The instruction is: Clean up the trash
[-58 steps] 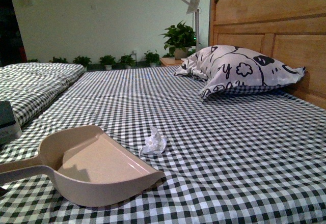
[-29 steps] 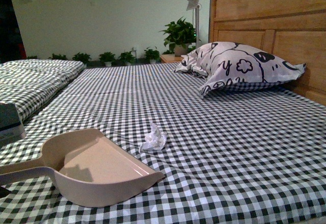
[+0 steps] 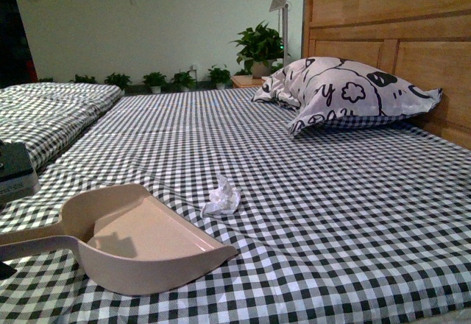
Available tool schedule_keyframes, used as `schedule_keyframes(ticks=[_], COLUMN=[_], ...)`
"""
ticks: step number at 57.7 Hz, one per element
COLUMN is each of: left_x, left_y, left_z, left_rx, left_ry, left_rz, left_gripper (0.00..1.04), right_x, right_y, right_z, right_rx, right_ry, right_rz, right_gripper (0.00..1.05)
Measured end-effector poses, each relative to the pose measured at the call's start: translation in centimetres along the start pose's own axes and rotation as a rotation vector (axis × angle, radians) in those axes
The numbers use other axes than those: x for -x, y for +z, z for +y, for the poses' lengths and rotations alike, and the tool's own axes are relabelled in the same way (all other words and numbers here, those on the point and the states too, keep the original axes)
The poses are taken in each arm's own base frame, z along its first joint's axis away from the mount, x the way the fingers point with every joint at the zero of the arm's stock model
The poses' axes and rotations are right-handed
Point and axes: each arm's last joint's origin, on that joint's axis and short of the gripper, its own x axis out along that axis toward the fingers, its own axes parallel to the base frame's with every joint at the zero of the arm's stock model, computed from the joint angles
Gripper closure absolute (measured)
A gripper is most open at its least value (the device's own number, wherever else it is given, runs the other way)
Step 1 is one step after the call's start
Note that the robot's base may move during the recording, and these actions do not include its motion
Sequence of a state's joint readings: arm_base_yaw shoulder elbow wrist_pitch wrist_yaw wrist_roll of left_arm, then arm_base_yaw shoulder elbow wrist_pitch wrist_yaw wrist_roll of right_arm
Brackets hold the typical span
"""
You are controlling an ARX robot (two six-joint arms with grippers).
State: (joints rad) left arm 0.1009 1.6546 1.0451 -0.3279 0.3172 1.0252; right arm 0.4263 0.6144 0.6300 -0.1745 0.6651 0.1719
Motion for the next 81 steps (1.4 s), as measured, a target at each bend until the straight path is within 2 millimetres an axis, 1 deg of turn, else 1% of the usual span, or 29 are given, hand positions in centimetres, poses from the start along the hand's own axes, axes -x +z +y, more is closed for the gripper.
schedule_keyframes(ticks=[7,13,14,17,20,27,31,34,41,44,48,56,63,73,81], left_x=[0.0,0.0,0.0,0.0,0.0,0.0,0.0,0.0,0.0,0.0,0.0,0.0,0.0,0.0,0.0], left_y=[0.0,0.0,0.0,0.0,0.0,0.0,0.0,0.0,0.0,0.0,0.0,0.0,0.0,0.0,0.0], left_z=[0.0,0.0,0.0,0.0,0.0,0.0,0.0,0.0,0.0,0.0,0.0,0.0,0.0,0.0,0.0], left_rx=[0.000,0.000,0.000,0.000,0.000,0.000,0.000,0.000,0.000,0.000,0.000,0.000,0.000,0.000,0.000], left_ry=[0.000,0.000,0.000,0.001,0.000,0.000,0.001,0.001,0.001,0.000,0.000,0.000,0.000,0.001,0.000], left_rz=[0.000,0.000,0.001,0.001,0.001,0.002,0.002,0.002,0.002,0.002,0.002,0.002,0.002,0.002,0.002], left_gripper=[0.78,0.78,0.78,0.78,0.78,0.78,0.78,0.78,0.78,0.78,0.78,0.78,0.78,0.78,0.78], right_x=[0.0,-0.7,-1.4,-2.3,-3.9,-7.0,-9.9,-11.5,-14.5,-16.3,-17.8,-20.0,-21.4,-23.4,-24.8], right_y=[0.0,-0.4,-0.8,-0.9,-1.3,-2.1,-2.9,-3.4,-4.0,-4.8,-5.7,-6.8,-7.0,-7.7,-8.8], right_z=[0.0,0.2,0.3,0.6,1.1,2.3,4.0,5.2,7.9,9.5,10.9,13.2,14.8,16.0,16.3], right_rx=[-0.001,0.045,0.050,0.044,0.039,0.063,0.114,0.148,0.221,0.272,0.316,0.384,0.433,0.492,0.548], right_ry=[0.001,0.046,0.069,0.091,0.124,0.176,0.221,0.258,0.326,0.358,0.377,0.409,0.402,0.363,0.322], right_rz=[0.002,0.147,0.183,0.198,0.219,0.253,0.283,0.300,0.321,0.342,0.366,0.387,0.374,0.368,0.379], right_gripper=[0.84,0.84,0.84,0.84,0.84,0.84,0.84,0.84,0.84,0.84,0.84,0.84,0.84,0.84,0.84])
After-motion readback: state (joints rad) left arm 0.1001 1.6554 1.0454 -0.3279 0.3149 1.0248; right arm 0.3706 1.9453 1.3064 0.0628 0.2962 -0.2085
